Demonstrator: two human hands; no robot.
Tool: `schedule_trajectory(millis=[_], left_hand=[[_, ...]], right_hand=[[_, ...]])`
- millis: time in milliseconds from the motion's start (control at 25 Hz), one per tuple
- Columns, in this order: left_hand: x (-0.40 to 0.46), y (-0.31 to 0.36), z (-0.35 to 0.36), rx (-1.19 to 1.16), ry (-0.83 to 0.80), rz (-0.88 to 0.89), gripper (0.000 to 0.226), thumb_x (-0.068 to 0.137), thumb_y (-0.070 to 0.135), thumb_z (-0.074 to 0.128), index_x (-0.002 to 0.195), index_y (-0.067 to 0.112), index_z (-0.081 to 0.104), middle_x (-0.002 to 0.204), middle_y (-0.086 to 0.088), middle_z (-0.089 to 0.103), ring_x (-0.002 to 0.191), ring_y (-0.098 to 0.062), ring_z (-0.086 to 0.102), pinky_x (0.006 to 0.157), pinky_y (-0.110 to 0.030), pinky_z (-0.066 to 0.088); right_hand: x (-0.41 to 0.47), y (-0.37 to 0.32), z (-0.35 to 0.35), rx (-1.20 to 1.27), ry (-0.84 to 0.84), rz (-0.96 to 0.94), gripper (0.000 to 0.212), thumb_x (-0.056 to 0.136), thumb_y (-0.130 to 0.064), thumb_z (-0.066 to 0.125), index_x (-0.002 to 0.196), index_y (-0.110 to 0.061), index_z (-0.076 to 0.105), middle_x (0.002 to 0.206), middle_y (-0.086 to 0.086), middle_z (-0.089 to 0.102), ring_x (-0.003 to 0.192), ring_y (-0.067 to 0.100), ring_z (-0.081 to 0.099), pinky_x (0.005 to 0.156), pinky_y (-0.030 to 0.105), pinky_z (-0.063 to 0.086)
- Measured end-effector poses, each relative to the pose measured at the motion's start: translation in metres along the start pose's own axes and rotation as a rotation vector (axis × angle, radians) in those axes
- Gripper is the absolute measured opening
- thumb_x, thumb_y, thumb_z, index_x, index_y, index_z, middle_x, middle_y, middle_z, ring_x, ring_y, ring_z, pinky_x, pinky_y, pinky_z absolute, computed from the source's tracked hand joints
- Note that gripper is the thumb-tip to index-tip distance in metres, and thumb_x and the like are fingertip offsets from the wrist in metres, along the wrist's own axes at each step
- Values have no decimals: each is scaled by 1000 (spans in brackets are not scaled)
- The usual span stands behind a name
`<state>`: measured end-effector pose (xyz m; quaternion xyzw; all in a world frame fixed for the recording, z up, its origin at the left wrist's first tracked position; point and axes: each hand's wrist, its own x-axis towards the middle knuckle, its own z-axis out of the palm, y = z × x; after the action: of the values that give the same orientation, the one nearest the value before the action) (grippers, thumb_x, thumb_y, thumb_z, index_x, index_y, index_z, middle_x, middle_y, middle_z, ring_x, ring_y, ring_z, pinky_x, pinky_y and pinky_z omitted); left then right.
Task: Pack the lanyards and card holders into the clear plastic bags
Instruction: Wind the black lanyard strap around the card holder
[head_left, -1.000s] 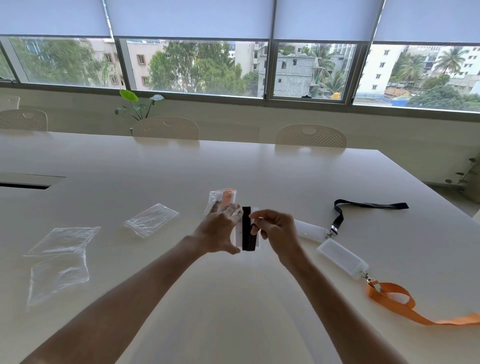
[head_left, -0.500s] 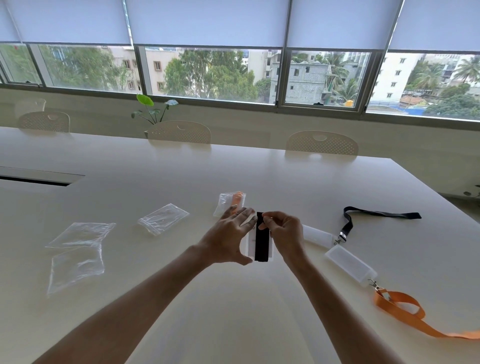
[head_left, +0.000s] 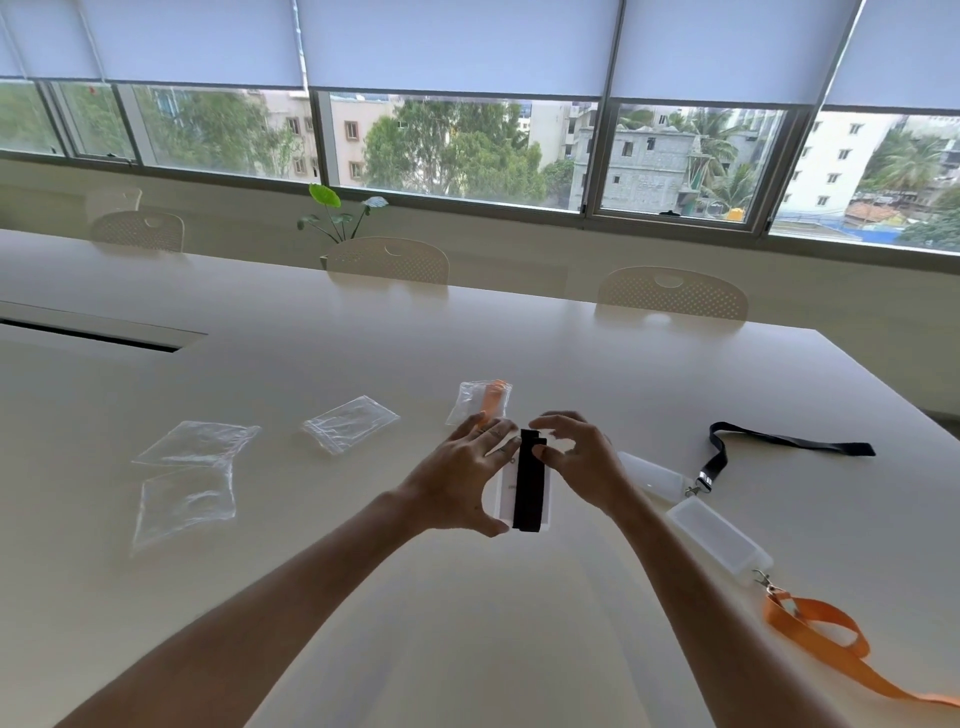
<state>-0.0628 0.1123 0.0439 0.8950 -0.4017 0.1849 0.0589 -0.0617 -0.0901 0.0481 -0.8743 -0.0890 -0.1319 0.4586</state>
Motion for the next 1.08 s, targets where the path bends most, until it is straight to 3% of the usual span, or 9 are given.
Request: schedule_trajectory(millis=[80,280,400,560,680,880,1080], left_hand=[[-4,-4,-1,0,-5,2,102,60,59,75,138,1,43,146,-18,40,139,-30,30,119,-38,13],[-18,-14,-2,39,-20,23,100,60,57,76,136,1,44,147,-19,39,139,-29,31,119,-39,11],[-32,-24,-1,52,-32,4,101,63,56,76,141,4,39,151,-16,32,143,-26,23,118,-39,7],[-62,-45,-7,-27,-106,-129,112,64,64,72,149,11,21,157,-4,20,146,-18,7,118,-39,5],[-91,-75,-19,-30,-145,-255,101,71,65,64,148,14,24,156,-1,24,146,-17,10,118,-38,7],[-138,-132,-35,55,-221,-515,61,86,21,55,144,16,36,151,-1,34,142,-16,23,112,-38,25],[-172,-189,-53,114,-267,-684,64,80,-1,43,141,16,41,148,-2,40,137,-17,31,109,-40,30]], right_hand=[[4,-2,5,51,-102,10,24,84,-6,68,104,-17,71,99,-2,70,91,18,65,84,31,51],[12,-9,17,14,-184,27,13,86,-5,63,92,-13,72,74,-6,66,69,6,58,69,23,43],[15,-16,27,77,-229,72,9,86,-3,63,89,-7,71,74,0,64,68,12,56,69,26,45],[22,-30,52,207,-278,156,7,85,2,63,82,0,69,73,11,60,63,18,51,57,24,42],[26,-36,74,267,-258,233,7,82,0,65,81,6,70,73,14,61,65,22,53,55,26,43],[30,-46,106,374,-208,316,13,81,-5,64,69,-5,68,71,13,61,64,20,57,58,25,50],[36,-56,134,466,-143,406,15,82,-8,66,68,-10,68,65,8,60,60,17,59,58,25,56]])
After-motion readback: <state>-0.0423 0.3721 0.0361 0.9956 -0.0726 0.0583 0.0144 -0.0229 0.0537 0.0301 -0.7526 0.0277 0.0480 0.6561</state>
